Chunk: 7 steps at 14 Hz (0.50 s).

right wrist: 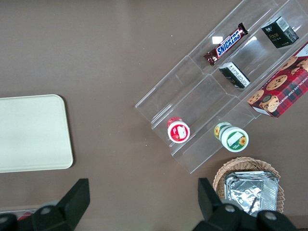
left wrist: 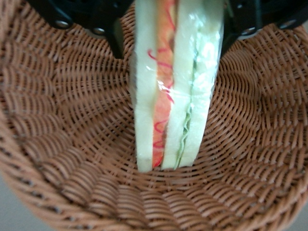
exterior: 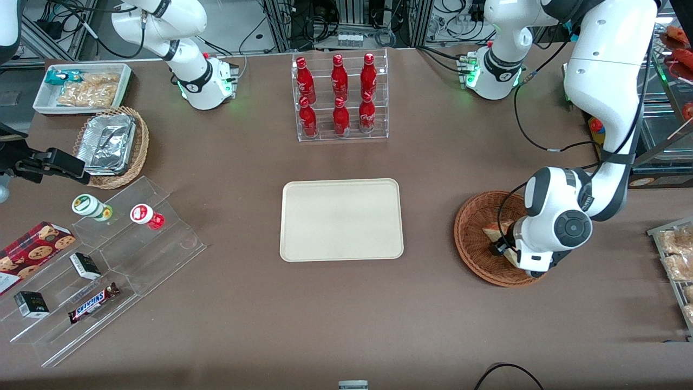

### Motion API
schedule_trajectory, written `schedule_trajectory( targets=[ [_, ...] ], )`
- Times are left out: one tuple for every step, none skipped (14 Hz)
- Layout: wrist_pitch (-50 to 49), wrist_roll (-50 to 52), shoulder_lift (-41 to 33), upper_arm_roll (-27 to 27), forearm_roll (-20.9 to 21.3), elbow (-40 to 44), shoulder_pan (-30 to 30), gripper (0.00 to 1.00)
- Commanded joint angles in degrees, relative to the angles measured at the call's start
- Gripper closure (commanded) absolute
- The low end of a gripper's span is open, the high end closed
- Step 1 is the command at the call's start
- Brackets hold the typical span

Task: Place sandwich from basket to tray
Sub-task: 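Lower the open left gripper around the sandwich and close it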

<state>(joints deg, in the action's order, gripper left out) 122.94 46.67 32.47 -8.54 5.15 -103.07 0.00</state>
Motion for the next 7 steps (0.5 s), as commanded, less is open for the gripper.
schedule_trajectory(
  targets=[
    [0.6, 0.4, -1.3, 0.2, 0.1, -1.1, 0.0, 0.64],
    [0.3, 0.4, -1.6, 0.2, 0.1, -0.6, 0.0, 0.69],
    [-0.8, 0.4, -2.8, 0.3, 0.3, -0.3, 0.0, 0.72],
    [-4.0, 0.2, -4.1, 0.2, 0.7, 1.1, -0.3, 0.72],
    [-8.6, 0.1, -5.1, 0.0, 0.8, 3.6, -0.7, 0.72],
    [-14.4, 0.2, -5.7, -0.9, 0.7, 7.1, -1.7, 0.72],
    [-19.5, 0.7, -5.7, -2.0, 0.7, 10.8, -3.4, 0.71]
  ],
)
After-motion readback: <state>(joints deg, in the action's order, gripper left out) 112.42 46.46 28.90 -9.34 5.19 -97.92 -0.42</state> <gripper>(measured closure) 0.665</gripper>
